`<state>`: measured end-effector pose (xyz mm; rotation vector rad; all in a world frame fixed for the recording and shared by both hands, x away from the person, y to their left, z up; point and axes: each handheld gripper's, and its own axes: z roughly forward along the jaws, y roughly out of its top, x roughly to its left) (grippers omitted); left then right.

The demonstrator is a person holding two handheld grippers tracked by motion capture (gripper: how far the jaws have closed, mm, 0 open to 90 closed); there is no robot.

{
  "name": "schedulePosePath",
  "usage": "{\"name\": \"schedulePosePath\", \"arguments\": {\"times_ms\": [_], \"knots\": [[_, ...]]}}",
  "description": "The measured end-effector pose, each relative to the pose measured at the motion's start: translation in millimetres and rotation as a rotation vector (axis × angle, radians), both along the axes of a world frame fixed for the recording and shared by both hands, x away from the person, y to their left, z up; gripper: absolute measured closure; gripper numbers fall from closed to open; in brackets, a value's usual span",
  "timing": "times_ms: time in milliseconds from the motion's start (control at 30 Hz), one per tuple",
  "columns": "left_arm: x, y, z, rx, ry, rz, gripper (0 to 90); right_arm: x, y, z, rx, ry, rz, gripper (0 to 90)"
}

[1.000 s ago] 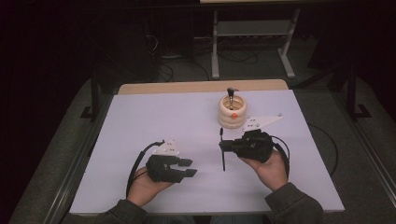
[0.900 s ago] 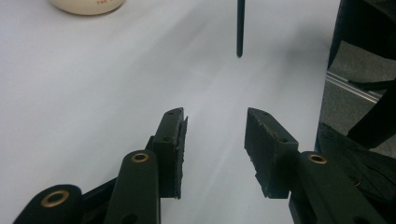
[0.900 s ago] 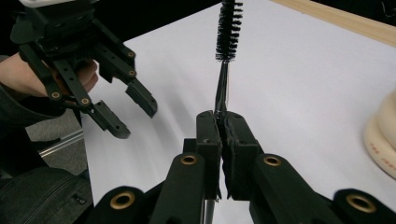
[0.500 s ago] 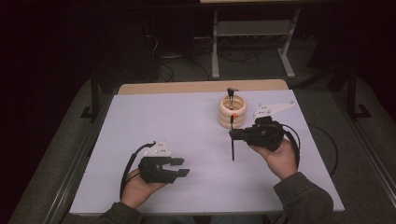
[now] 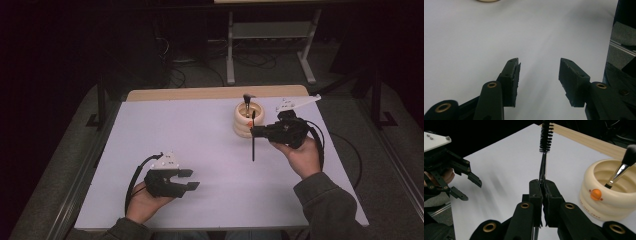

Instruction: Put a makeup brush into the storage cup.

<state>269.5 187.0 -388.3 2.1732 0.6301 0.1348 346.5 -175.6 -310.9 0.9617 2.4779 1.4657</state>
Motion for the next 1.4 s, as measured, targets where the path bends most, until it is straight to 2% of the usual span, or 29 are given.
{"name": "schedulePosePath", "arguments": {"times_ms": [300, 600, 900, 933, 967, 1133, 1400], "knots": [[0.9, 2.6, -1.8, 0.022, -0.011, -0.003, 47.3, 14.1, 0.5, 14.9, -0.018, -0.015, -0.01, 85.0], [0.9, 5.9, -0.2, -0.002, -0.008, 0.016, 44.4, 26.7, 2.0, 25.5, -0.023, -0.022, -0.027, 85.1], [0.6, 8.8, 0.1, 0.003, -0.008, 0.034, 41.8, 36.3, 4.5, 30.7, -0.028, -0.03, -0.035, 85.0], [0.8, 9.5, 0.0, 0.001, -0.009, 0.039, 41.8, 38.0, 4.1, 31.1, -0.036, -0.042, -0.035, 85.0], [1.3, 10.1, 0.1, 0.004, -0.009, 0.037, 41.0, 39.7, 4.3, 33.7, -0.025, -0.035, -0.042, 85.0], [1.2, 10.3, 1.1, -0.008, -0.004, 0.039, 39.9, 46.7, 4.0, 37.8, -0.036, -0.045, -0.052, 85.1], [1.5, 11.4, 1.5, -0.012, -0.005, 0.043, 38.9, 60.0, 1.7, 46.7, -0.023, -0.045, -0.091, 85.0]]}}
